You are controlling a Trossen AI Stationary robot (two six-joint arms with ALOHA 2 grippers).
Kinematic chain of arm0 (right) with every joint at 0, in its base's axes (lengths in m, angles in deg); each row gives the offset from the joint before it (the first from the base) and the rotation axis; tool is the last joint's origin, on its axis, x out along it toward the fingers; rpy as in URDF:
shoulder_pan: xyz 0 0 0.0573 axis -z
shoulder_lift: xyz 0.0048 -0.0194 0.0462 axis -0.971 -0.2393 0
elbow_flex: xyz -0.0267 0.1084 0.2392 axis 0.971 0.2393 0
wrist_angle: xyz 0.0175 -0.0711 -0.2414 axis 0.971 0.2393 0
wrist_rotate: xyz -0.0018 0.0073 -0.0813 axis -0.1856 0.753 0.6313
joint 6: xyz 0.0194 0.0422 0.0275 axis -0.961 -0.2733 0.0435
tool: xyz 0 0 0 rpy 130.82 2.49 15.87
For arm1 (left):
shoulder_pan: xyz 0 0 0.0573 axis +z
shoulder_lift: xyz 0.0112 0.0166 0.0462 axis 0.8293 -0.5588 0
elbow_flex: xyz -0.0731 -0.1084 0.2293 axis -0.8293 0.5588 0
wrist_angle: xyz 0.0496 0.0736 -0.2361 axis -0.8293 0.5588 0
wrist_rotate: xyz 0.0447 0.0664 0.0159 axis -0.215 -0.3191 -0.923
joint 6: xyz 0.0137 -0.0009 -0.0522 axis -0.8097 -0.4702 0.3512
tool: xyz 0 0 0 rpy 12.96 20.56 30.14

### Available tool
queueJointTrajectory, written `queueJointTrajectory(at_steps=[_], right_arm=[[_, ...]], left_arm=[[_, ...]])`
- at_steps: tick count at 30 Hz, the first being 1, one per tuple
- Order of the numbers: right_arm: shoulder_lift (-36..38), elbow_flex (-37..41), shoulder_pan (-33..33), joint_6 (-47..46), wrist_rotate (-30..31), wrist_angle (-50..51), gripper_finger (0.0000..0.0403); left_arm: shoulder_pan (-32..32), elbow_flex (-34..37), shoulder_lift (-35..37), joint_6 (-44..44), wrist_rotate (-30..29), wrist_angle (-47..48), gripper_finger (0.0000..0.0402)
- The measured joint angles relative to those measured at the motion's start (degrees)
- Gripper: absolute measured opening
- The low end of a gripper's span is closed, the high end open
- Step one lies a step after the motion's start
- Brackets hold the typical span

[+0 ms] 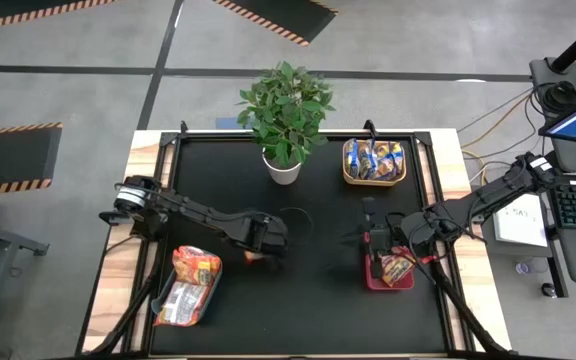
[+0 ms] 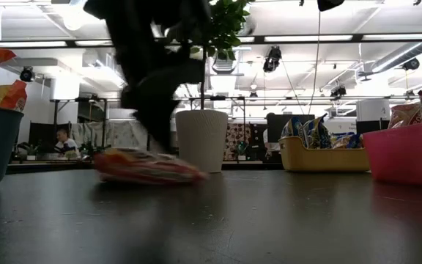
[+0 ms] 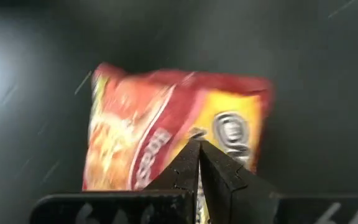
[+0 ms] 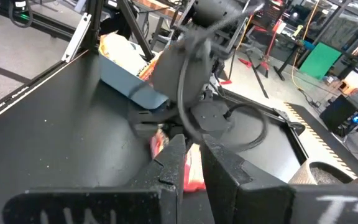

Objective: Sort Maruchan noodles
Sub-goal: Put the red noodle pack into the pink bin

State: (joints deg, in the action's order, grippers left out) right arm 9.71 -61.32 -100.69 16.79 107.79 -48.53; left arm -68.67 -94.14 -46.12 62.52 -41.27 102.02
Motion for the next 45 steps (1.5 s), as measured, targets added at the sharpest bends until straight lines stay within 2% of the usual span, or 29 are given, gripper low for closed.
queueJointTrajectory(at_steps=[3, 6, 13, 27, 33, 37, 45], right_arm=[[0.00, 0.01, 0.00, 0.00, 0.01, 0.00, 0.0043], [0.00, 0.09, 0.00, -0.09, 0.01, 0.02, 0.0043], [-0.02, 0.27, -0.02, -0.11, -0.01, 0.04, 0.0043], [-0.02, 0.34, -0.02, -0.23, 0.01, 0.09, 0.0043], [-0.02, 0.34, 0.07, -2.31, 0.01, 0.07, 0.0043], [-0.02, 0.39, 0.47, -6.47, -0.02, 0.01, 0.0043], [-0.53, 0.97, 2.83, -25.00, 0.03, -0.43, 0.0043]], left_arm=[[-0.34, -1.13, 0.00, -6.09, 2.55, -9.14, 0.0000], [-0.78, -3.00, 0.00, -10.25, 4.37, -11.76, 0.0000], [-1.97, -5.84, 0.00, -16.29, 4.73, -11.45, 0.0000], [-6.88, -5.47, 0.51, -24.97, 6.27, -4.71, 0.0000], [-7.52, -1.23, 3.82, -25.82, 6.24, -4.85, 0.0000], [-7.54, 3.65, 8.30, -25.21, 6.14, -8.70, 0.0000], [-7.54, 12.64, 15.43, -19.67, 4.03, -12.25, 0.0000]])
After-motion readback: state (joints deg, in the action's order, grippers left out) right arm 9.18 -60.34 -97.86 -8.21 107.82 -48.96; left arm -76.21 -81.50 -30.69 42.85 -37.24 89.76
